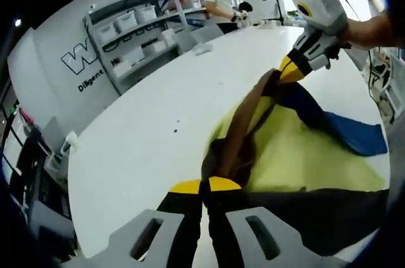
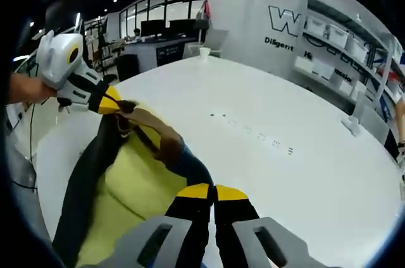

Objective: Fold the garment on the visible template until the final outline fits inside the template.

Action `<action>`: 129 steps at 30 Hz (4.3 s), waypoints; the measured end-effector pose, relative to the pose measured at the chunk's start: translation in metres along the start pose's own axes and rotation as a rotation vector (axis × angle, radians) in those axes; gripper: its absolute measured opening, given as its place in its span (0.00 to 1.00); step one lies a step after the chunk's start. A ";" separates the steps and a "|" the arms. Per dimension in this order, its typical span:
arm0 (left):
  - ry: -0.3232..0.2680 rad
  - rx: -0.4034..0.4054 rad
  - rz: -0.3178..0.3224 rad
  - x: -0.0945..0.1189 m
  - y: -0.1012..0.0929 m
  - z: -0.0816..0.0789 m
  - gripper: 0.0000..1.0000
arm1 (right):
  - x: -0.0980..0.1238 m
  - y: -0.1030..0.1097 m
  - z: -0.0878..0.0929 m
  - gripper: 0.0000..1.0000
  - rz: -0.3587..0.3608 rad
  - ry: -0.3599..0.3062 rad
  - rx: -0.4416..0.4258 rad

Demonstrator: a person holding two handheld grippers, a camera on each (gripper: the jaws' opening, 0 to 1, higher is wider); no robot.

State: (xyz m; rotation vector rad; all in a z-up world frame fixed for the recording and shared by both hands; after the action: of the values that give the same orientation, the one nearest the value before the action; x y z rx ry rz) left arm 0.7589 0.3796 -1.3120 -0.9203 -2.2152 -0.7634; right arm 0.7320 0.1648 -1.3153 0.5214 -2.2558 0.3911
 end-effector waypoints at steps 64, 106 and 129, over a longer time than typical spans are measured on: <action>0.026 0.069 0.065 -0.015 -0.055 0.034 0.34 | -0.044 0.016 0.063 0.27 -0.040 0.074 -0.073; 0.170 0.230 0.012 0.011 -0.064 0.063 0.04 | -0.033 0.031 0.100 0.00 -0.029 0.196 0.008; 0.307 0.178 -0.154 0.031 0.036 0.129 0.04 | -0.032 0.022 0.109 0.00 0.048 0.260 0.225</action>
State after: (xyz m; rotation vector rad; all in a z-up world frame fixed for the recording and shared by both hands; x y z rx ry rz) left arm 0.7288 0.5033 -1.3633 -0.5127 -2.0567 -0.7103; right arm 0.6736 0.1447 -1.4127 0.5003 -1.9867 0.7019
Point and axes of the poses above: the point that each gripper's makers call its tool centre point, and the gripper's own axes: x roughly backward along the fingers, y roughly to its left, z roughly out of its underside, the point moved 4 cm from there along x, roughly backward along the fingers, and after that the axes turned 9 degrees about y, right-handed, at the moved point
